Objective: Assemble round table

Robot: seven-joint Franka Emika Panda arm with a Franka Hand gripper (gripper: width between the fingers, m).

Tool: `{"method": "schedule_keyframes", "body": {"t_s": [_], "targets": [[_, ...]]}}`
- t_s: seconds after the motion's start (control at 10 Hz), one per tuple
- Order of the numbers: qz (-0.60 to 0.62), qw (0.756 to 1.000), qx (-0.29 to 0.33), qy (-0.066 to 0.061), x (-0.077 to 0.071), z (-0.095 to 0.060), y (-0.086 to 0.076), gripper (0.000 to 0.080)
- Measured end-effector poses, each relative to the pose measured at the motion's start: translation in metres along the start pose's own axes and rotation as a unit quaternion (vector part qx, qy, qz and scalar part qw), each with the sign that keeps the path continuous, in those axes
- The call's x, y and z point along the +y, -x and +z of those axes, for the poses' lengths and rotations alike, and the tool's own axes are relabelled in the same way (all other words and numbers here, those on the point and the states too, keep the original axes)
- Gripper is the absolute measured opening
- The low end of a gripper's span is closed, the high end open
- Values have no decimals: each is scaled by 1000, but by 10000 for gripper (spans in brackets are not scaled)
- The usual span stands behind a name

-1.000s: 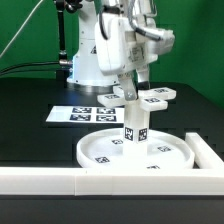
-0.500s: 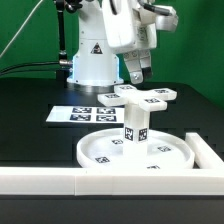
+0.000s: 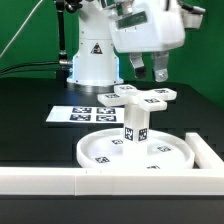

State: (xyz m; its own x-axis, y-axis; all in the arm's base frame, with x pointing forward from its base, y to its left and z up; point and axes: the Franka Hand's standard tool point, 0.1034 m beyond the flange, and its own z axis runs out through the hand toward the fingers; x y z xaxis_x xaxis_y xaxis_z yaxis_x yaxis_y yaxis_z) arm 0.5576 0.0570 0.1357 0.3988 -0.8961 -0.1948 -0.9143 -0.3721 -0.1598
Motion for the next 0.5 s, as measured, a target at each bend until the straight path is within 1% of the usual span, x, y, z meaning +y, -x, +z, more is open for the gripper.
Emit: {"method": "schedule_keyframes", "body": {"t_s": [0.1,0.5], "targets": [[-48,999,-3,6,-2,0,2,648],[-166,986,-3,5,-1,0,1,648]]}}
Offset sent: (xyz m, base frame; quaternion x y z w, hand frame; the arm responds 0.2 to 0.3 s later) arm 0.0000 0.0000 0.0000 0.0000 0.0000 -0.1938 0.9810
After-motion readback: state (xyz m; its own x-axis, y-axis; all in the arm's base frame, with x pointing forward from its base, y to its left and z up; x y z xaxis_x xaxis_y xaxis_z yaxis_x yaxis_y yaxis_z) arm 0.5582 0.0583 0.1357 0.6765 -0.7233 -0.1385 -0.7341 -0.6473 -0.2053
